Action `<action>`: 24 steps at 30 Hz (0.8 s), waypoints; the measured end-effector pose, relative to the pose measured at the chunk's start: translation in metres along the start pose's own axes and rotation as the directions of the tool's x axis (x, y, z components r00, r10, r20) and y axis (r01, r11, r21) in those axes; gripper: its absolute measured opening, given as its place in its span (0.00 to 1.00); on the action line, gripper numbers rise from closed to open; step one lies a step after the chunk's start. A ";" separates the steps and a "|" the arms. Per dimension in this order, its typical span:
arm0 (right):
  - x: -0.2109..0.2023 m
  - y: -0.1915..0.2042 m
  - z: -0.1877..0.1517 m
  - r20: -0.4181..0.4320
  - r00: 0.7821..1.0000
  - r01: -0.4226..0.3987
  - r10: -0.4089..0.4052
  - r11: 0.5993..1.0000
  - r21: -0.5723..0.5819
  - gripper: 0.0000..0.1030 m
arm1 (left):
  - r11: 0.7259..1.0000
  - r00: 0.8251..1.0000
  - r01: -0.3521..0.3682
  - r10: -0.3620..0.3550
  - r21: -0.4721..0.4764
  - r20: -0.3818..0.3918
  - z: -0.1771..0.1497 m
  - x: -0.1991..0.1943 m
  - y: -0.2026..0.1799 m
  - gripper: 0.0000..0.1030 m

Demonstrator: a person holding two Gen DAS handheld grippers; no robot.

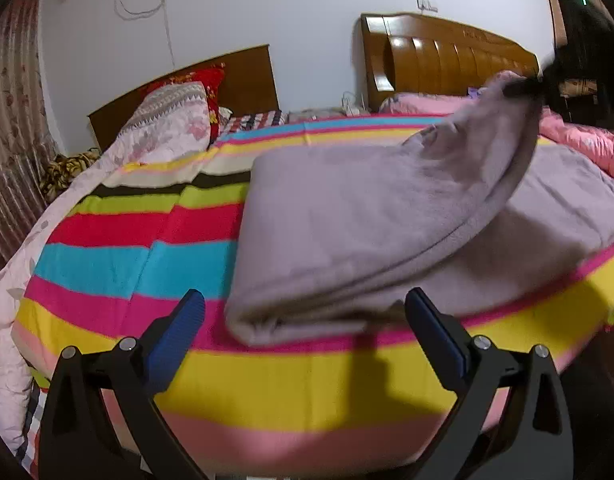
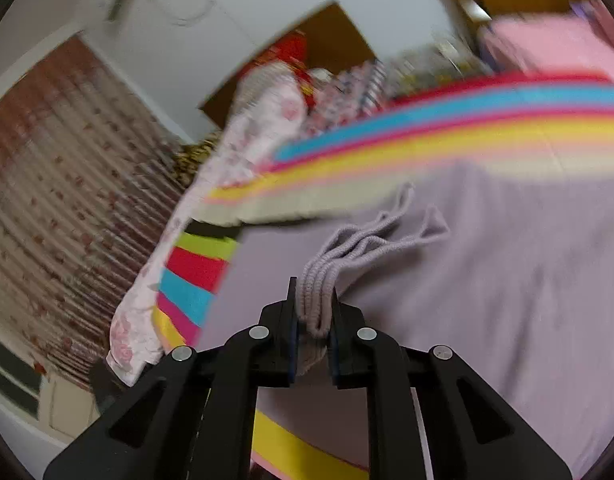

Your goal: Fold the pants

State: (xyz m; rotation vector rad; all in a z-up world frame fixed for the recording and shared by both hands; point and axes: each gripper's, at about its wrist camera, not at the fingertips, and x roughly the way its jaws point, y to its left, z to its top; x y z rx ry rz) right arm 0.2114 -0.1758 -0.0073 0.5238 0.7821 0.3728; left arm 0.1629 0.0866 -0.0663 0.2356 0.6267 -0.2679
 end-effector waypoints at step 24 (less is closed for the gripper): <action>0.005 -0.058 -0.069 -0.031 0.994 0.104 -0.103 0.994 0.025 0.13 | 0.968 0.973 -0.208 0.190 -0.143 -0.128 0.002 0.022 0.061 0.99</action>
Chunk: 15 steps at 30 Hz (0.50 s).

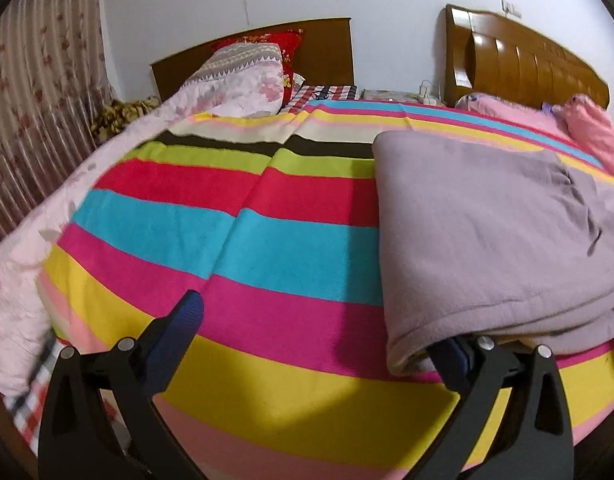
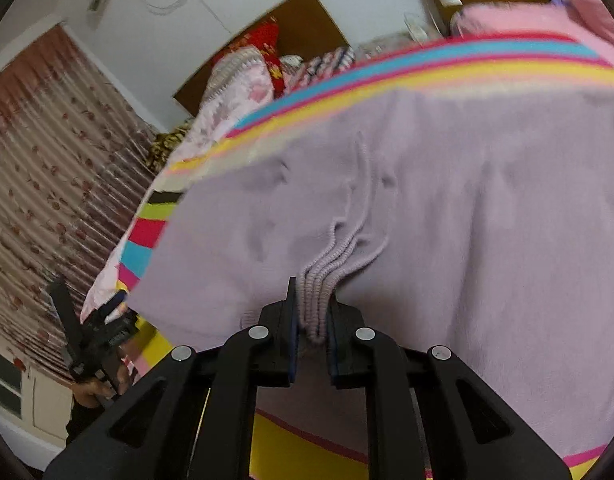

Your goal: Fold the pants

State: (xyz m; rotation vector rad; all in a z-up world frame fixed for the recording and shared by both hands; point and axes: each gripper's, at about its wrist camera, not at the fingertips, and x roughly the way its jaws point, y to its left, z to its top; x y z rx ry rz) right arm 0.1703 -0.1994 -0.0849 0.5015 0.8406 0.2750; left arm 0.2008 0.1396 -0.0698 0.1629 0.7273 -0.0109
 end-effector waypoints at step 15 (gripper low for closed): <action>-0.003 -0.018 -0.016 -0.014 0.999 0.032 -0.032 0.999 0.025 0.13 | 0.987 0.997 -0.070 0.073 0.147 -0.014 -0.001 -0.011 -0.026 0.98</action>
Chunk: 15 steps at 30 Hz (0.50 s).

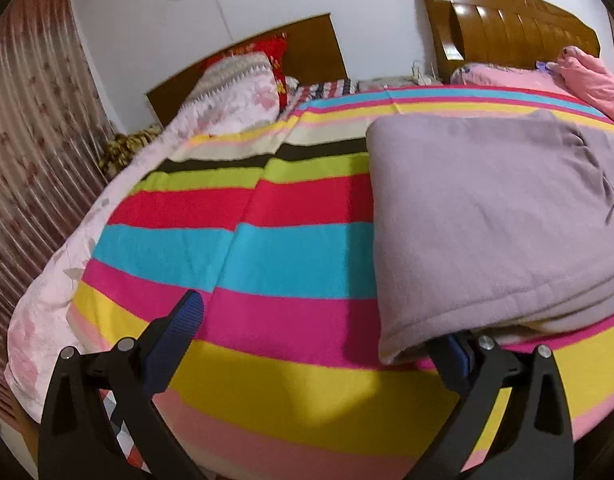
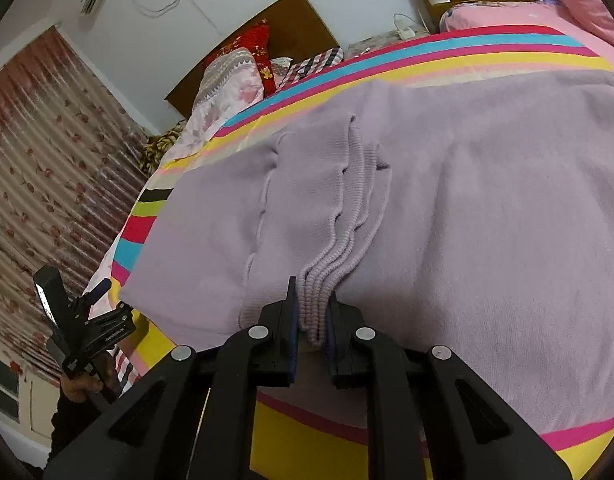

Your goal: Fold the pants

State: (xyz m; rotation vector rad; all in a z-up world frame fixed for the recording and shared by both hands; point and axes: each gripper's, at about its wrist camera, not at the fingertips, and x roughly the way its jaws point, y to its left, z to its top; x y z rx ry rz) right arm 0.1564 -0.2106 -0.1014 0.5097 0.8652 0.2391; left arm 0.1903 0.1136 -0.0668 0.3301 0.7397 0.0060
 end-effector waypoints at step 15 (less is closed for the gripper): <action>-0.029 0.043 0.038 0.147 0.989 0.065 -0.029 0.967 -0.247 0.63 | 0.895 0.894 0.425 -0.393 -0.134 0.215 0.091 -0.072 -0.011 0.98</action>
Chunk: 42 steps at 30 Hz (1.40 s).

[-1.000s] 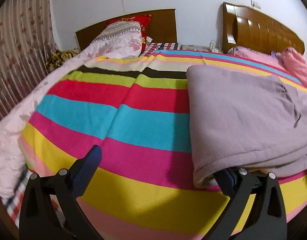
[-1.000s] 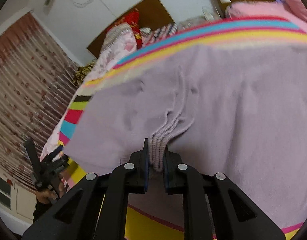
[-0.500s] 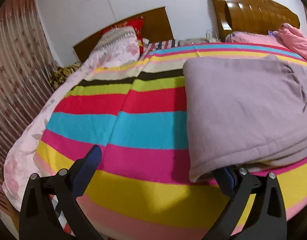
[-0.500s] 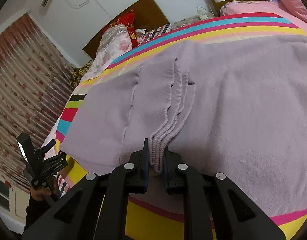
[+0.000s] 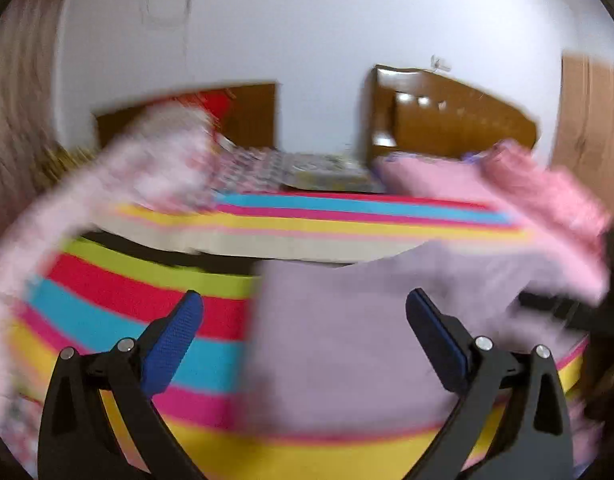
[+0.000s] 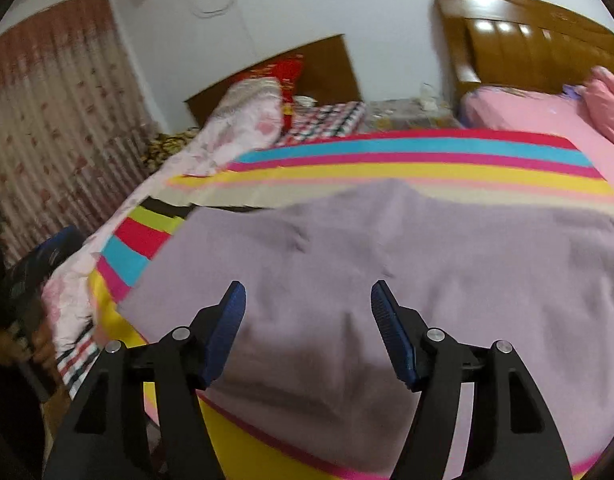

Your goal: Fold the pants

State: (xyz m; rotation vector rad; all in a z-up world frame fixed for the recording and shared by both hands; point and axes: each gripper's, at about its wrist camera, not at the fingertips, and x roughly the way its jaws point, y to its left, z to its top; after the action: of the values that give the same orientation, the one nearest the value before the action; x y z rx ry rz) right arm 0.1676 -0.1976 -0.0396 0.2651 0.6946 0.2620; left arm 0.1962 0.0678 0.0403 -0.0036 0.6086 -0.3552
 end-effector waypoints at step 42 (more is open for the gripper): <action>-0.112 -0.090 -0.054 0.114 0.966 0.189 -0.230 0.938 0.291 0.84 | 0.997 0.959 -0.079 0.082 0.019 -0.270 -0.022 0.147 0.000 0.98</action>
State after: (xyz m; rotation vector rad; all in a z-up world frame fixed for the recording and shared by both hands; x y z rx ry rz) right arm 0.0623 -0.3100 -0.0428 0.4708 0.6072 -0.0623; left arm 0.2956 0.0214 -0.0603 0.0787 0.8763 -0.2808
